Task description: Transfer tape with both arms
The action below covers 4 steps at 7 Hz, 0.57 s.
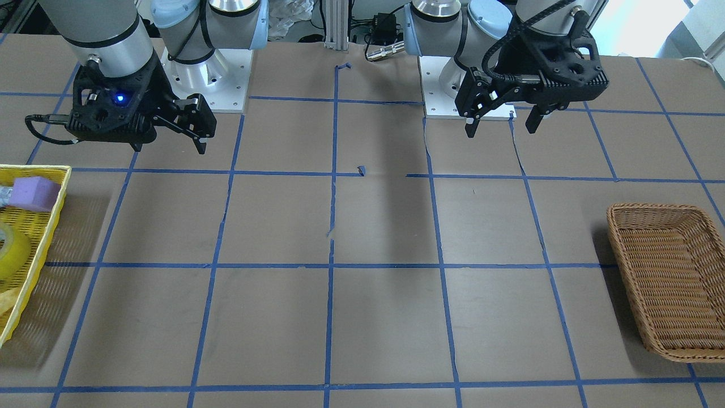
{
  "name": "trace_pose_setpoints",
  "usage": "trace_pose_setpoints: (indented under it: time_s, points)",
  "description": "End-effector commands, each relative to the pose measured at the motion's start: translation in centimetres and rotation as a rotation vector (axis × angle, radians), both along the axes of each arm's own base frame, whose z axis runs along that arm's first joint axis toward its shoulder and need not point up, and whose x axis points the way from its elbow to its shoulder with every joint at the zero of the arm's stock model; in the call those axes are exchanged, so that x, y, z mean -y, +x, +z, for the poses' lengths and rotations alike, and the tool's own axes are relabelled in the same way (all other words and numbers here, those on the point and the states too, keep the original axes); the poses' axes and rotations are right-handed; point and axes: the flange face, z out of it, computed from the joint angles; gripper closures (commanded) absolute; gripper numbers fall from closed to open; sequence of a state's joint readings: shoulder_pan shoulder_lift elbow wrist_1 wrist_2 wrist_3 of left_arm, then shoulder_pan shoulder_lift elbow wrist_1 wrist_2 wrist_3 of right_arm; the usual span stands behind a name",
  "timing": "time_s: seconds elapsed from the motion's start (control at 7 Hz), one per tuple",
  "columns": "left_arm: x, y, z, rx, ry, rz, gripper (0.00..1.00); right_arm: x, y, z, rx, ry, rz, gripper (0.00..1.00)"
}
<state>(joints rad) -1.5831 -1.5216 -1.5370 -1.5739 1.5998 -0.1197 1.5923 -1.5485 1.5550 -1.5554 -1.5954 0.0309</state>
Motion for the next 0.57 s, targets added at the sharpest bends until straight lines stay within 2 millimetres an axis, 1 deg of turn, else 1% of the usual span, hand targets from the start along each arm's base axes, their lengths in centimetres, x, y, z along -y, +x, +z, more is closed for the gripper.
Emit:
trace_pose_setpoints:
  time_s: [0.0,0.14,0.43]
  points:
    - [0.0,0.0,0.0,0.0,0.0,0.0,0.0,0.16,0.0,-0.29,0.0,0.006,0.0,0.0]
    - [0.0,0.0,0.0,0.0,0.0,0.0,0.0,-0.12,0.38,0.48,0.016,-0.011,0.003,0.0]
    - [-0.05,-0.01,0.07,-0.001,-0.001,0.0,0.0,-0.23,0.65,0.47,0.012,-0.01,-0.006,0.0]
